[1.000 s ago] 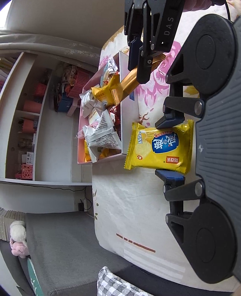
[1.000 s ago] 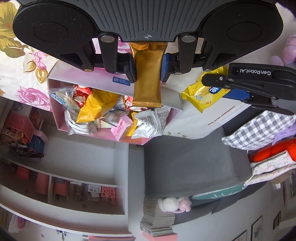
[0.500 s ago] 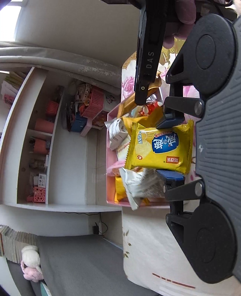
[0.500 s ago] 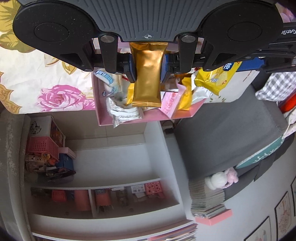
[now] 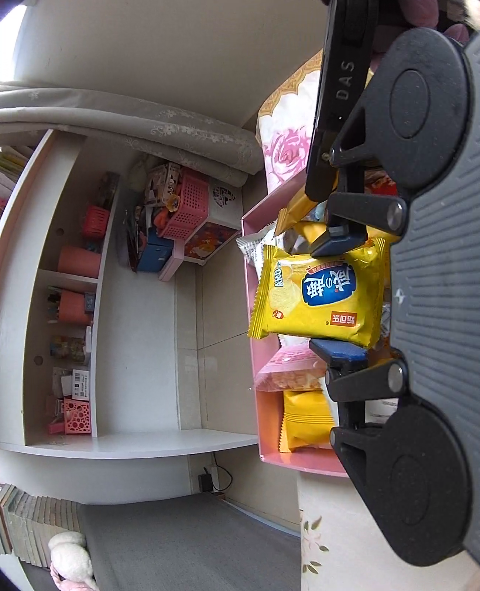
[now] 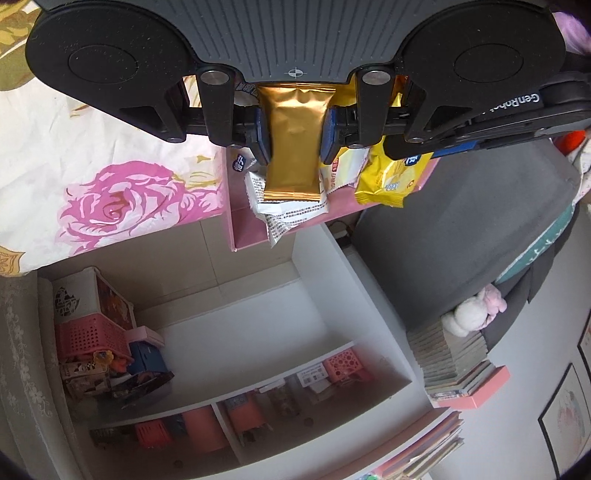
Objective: Organize snacks
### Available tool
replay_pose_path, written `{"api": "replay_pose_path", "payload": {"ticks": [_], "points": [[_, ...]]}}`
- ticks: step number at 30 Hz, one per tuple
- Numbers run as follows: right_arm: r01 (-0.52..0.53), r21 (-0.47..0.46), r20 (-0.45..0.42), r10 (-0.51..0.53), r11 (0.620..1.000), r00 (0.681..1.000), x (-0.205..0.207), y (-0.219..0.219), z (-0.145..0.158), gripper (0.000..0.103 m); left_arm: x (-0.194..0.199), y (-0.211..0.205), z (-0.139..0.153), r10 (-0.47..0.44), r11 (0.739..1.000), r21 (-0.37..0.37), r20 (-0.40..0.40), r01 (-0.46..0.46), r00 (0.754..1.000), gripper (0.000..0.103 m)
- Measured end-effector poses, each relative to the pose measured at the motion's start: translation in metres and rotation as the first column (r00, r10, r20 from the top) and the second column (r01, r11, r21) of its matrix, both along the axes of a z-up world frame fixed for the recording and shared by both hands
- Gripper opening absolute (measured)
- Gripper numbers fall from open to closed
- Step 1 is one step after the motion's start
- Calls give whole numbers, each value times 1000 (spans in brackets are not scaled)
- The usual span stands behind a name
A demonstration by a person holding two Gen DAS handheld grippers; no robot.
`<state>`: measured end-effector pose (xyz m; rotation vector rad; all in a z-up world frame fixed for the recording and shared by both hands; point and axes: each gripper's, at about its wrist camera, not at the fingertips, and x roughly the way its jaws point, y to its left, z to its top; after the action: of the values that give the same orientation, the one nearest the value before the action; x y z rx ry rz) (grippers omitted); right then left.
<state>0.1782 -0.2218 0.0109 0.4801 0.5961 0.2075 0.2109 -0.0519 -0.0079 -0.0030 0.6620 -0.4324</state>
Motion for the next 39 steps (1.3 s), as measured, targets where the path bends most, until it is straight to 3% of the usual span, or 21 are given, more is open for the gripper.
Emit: {"api": "replay_pose_path", "payload": {"ticks": [4,6,13,18,24,30,35,39], "points": [[3,18,0,-3,1000,1000,1,-1,-1,34,3,-1,-3,-9,1000,-28,-8,9,1000,48],[7,23,-9,-7,1000,1000,1,-2,0,47,0,-2,-1,-4,1000,-28,13,4,1000,69],[40,63,-21,-39,997,999,-3,-12,7,61,-10,3,7,16,999,-31,24,-15,1000,84],[59,17,-22,-59,998,998,-13,-9,22,70,-27,6,19,27,999,-34,34,-26,999,97],[81,-47,-38,-82,996,996,-34,-4,40,84,-53,17,27,71,996,-45,-9,-71,997,102],[99,-101,-73,-107,990,992,-63,8,53,91,-80,31,29,137,990,-21,-70,-139,988,103],[99,-178,-109,-119,979,987,-87,26,64,94,-103,44,31,199,980,17,-139,-199,970,103],[105,-175,-168,-134,979,977,-105,36,70,98,-119,58,30,265,964,15,-198,-267,944,103]]}}
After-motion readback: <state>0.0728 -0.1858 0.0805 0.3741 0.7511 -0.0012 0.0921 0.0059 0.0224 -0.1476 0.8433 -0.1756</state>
